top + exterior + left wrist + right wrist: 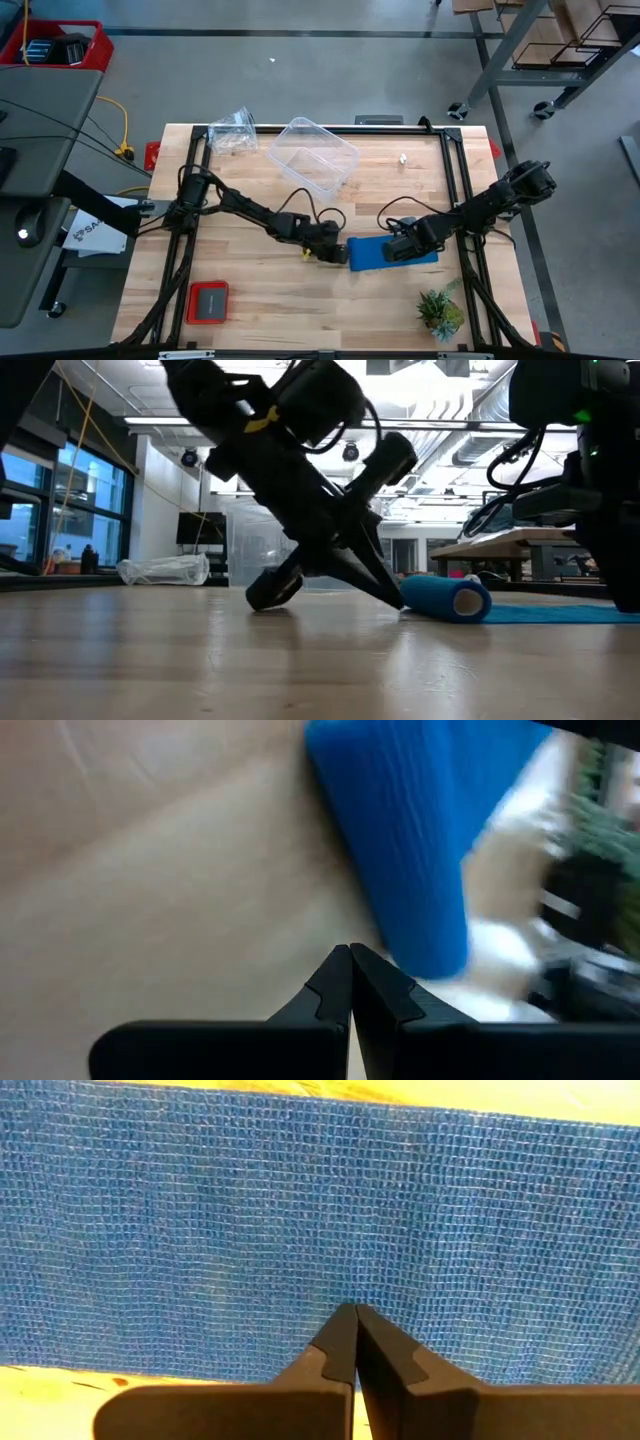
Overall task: Roll bandage
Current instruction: Roll the blue bandage
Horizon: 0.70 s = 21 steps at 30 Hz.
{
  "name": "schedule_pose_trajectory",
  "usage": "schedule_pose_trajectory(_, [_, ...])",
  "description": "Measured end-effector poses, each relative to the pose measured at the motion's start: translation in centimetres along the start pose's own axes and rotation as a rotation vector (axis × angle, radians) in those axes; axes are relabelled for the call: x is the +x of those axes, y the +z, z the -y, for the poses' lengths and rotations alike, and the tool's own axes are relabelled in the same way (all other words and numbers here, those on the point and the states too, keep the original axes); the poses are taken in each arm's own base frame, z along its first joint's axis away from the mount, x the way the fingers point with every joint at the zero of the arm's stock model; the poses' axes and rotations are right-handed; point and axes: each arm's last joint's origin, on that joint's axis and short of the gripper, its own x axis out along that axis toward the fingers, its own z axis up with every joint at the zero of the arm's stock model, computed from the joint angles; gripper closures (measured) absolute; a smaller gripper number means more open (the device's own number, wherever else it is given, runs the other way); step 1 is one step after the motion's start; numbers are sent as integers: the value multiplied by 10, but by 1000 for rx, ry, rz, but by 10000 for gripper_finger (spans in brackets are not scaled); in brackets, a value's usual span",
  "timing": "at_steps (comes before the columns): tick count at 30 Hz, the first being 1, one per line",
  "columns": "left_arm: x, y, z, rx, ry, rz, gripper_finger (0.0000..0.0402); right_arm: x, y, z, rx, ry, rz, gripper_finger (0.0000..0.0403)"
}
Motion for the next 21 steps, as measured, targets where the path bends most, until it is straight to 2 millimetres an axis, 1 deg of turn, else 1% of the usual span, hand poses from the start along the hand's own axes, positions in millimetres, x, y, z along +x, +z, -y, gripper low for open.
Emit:
schedule_pose_trajectory(4, [-3, 5, 10, 84, 111, 77, 401, 0, 0, 0, 6, 2, 6, 403])
schedule_pose_trajectory(8, [-6, 10, 18, 118, 154, 118, 401, 0, 0, -1, 6, 9, 11, 403])
schedule_pose_trajectory(18, [-8, 12, 32, 111, 86, 109, 401, 0, 0, -1, 7, 11, 11, 403])
schedule_pose_trajectory(21, [-8, 21, 44, 106, 8, 140, 401, 0, 0, -1, 9, 12, 17, 403])
